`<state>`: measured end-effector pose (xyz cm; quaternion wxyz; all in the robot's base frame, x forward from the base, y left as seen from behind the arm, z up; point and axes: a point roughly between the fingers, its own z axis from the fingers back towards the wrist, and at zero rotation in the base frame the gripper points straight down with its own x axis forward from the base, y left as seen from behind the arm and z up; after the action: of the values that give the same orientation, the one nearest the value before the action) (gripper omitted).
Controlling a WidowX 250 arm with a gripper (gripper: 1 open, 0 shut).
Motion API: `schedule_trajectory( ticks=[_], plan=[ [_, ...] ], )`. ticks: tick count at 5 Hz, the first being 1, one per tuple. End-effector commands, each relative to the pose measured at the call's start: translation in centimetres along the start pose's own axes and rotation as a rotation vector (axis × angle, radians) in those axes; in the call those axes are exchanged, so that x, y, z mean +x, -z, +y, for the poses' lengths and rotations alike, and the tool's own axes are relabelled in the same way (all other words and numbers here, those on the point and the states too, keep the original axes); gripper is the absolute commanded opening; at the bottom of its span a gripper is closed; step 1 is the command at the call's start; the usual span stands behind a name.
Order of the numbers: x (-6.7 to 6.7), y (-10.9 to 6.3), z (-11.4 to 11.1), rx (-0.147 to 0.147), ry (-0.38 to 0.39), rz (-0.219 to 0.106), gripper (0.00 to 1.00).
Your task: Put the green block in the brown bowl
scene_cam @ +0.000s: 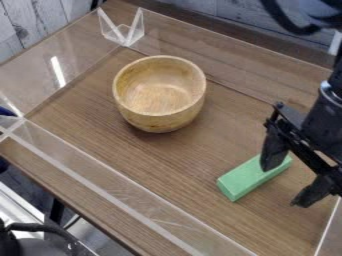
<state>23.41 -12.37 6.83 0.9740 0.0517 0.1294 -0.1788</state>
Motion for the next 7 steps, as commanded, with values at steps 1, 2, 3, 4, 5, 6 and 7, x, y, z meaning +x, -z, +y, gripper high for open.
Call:
schedule_trajectory(
  ticks=[1,2,3,4,5,6,7],
  plan=[
    [1.4,-1.6,-0.5,-0.001,0.008,-0.029,1.00],
    [1.0,-1.3,1.6,-0.035,-0.010,-0.022,1.00],
    [0.2,-1.1,4.6,-0.076,-0.044,-0.017,0.00],
    [-0.2,0.2,5.7,-0.065,0.033,-0.019,1.00],
    [-0.3,0.7,5.4,-0.060,0.088,-0.035,1.00],
    [0.0,0.9,4.4,-0.044,0.149,-0.037,1.00],
    [0.2,1.1,3.5,-0.029,0.205,-0.039,1.00]
  ],
)
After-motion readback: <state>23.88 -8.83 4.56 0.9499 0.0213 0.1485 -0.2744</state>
